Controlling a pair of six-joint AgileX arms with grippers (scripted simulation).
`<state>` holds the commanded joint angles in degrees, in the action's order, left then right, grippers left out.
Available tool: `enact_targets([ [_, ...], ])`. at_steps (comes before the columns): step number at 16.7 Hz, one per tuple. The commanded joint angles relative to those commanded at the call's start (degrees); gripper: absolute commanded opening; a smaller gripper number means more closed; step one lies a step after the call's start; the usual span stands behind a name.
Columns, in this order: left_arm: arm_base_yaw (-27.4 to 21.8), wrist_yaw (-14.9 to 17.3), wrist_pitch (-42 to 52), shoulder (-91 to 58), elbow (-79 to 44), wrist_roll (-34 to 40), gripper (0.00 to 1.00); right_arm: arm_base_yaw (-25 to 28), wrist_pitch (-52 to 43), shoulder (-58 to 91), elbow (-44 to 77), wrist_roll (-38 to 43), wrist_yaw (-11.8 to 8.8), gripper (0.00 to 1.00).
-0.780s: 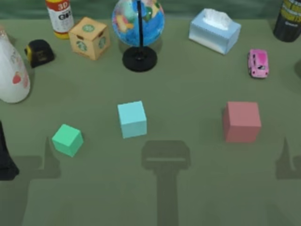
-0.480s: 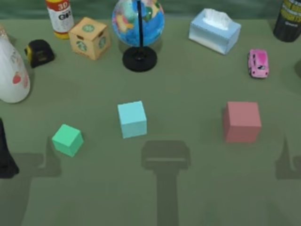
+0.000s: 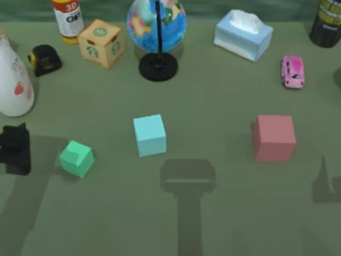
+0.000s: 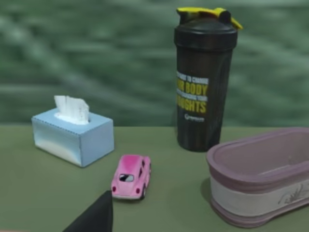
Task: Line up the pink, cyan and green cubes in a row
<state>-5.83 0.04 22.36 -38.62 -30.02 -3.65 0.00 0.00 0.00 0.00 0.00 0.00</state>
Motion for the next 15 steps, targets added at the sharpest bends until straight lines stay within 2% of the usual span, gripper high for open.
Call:
enact_targets([
  [8, -6.17, -0.24, 24.78, -46.26, -30.73, -4.12, 1.00, 0.00, 0.00, 0.00, 0.00, 0.00, 0.00, 1.00],
  [15, -9.52, -0.04, 37.25, -68.85, -48.47, -6.15, 1.00, 0.00, 0.00, 0.00, 0.00, 0.00, 0.00, 1.00],
])
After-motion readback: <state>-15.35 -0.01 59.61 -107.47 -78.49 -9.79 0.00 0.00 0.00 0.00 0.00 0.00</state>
